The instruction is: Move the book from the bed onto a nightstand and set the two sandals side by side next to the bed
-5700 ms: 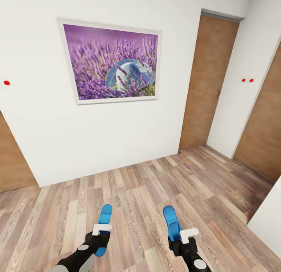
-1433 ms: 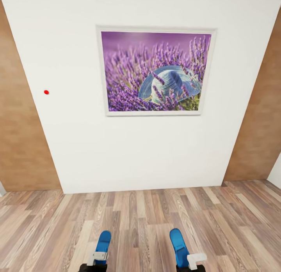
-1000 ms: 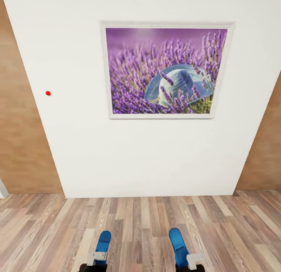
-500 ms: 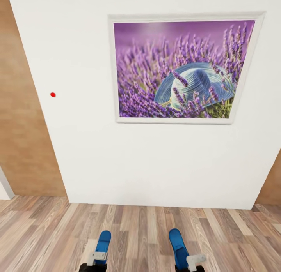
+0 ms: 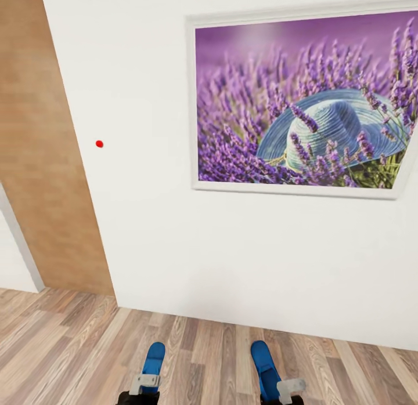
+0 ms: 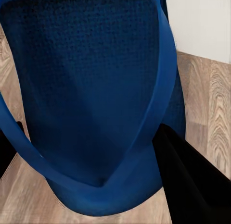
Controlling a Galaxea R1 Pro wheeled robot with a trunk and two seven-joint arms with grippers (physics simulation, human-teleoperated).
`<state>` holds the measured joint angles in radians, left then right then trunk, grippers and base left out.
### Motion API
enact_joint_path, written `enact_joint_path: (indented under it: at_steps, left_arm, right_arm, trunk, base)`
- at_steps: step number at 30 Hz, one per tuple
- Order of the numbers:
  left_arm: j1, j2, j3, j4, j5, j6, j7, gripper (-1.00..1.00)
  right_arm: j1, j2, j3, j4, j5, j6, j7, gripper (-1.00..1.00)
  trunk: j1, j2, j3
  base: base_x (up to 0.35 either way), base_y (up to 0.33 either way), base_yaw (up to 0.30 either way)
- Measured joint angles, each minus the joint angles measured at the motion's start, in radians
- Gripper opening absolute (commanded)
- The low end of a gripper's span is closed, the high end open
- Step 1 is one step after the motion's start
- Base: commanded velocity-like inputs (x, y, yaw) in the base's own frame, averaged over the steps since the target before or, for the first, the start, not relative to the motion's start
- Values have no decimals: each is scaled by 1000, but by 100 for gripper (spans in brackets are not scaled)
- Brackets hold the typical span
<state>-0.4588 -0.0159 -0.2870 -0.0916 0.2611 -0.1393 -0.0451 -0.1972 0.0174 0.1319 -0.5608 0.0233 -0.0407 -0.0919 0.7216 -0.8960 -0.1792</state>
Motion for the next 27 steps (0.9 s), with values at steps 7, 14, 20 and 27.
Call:
enact_joint_path:
  at_steps: [7,14,20,27]
  left_arm:
    - [0,1,-1,0,0,-1,0,-100]
    - [0,0,-2,0,-1,-1,0,-100]
    - [0,0,-2,0,-1,-1,1,-100]
    - [0,0,-2,0,-1,-1,1,-100]
  right_arm:
    - [0,0,0,0,0,-1,0,-100]
    - [0,0,0,0,0,-1,0,-100]
    - [0,1,0,0,1,-1,0,-100]
    - [0,1,0,1,1,-1,0,-100]
  trunk:
    - [0,0,6]
    - [0,0,13]
    - [0,0,19]
    - [0,0,26]
  base:
    - [180,-78,240]
    - [150,-90,239]
    - [144,-92,236]
    - [143,-93,233]
